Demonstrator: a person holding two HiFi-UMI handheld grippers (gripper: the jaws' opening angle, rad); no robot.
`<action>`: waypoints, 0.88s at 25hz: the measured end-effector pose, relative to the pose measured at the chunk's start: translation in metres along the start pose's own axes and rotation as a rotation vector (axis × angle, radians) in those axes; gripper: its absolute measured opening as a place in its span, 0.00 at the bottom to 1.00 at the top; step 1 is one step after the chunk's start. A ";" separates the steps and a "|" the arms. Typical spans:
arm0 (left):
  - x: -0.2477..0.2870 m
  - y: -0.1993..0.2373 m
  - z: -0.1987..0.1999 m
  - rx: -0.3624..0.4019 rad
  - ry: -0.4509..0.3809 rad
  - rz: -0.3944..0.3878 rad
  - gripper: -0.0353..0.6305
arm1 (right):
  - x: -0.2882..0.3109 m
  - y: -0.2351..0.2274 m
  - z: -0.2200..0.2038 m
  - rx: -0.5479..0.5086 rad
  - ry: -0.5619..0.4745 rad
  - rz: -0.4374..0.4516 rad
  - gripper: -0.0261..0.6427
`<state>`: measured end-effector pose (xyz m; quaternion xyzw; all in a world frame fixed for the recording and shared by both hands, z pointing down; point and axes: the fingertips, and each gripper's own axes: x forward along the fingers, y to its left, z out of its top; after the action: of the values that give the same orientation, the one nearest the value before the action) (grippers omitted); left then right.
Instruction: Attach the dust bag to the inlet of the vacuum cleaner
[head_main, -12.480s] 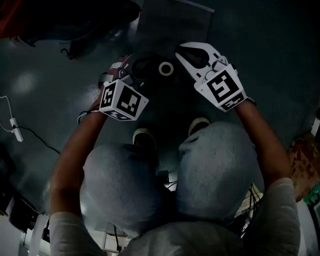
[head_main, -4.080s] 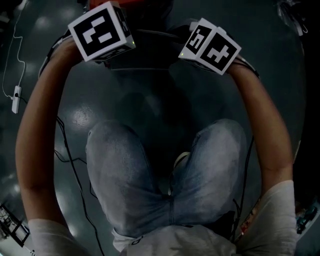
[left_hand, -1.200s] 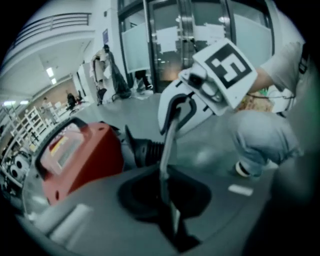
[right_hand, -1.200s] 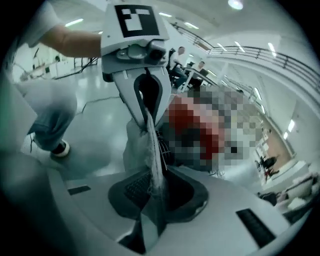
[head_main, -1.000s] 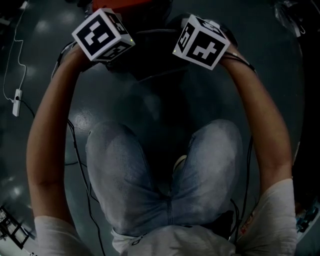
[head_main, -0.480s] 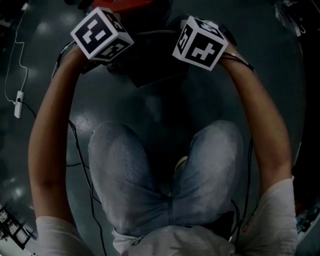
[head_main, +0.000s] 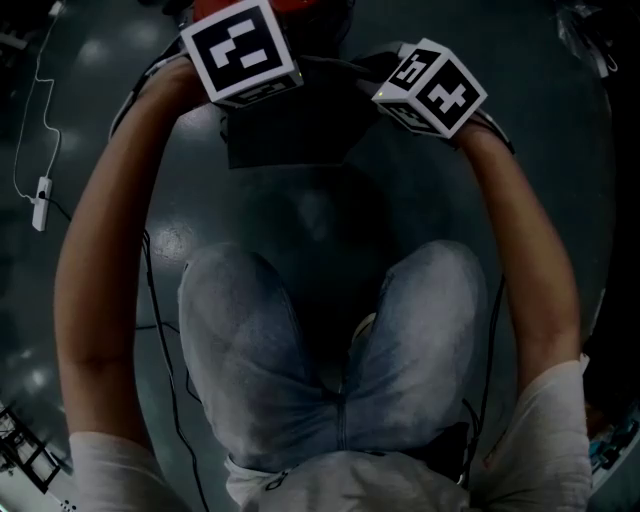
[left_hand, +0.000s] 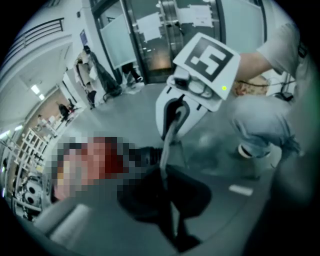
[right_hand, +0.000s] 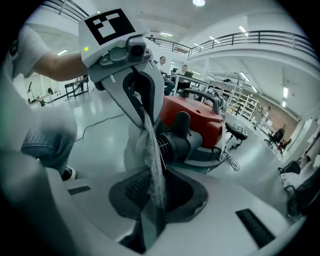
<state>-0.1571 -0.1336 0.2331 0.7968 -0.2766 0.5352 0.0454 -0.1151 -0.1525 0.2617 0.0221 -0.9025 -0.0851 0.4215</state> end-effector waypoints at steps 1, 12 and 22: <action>0.001 -0.002 0.001 -0.020 -0.013 -0.013 0.09 | 0.000 -0.001 0.001 -0.027 0.018 -0.005 0.13; 0.002 0.000 -0.001 -0.075 -0.066 -0.001 0.09 | -0.017 -0.003 0.011 -0.186 0.062 0.000 0.13; 0.004 -0.004 -0.008 -0.195 -0.154 -0.050 0.09 | -0.018 -0.009 0.025 -0.303 0.082 -0.035 0.10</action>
<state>-0.1608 -0.1289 0.2414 0.8340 -0.3102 0.4417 0.1145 -0.1228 -0.1562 0.2304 -0.0225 -0.8609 -0.2265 0.4550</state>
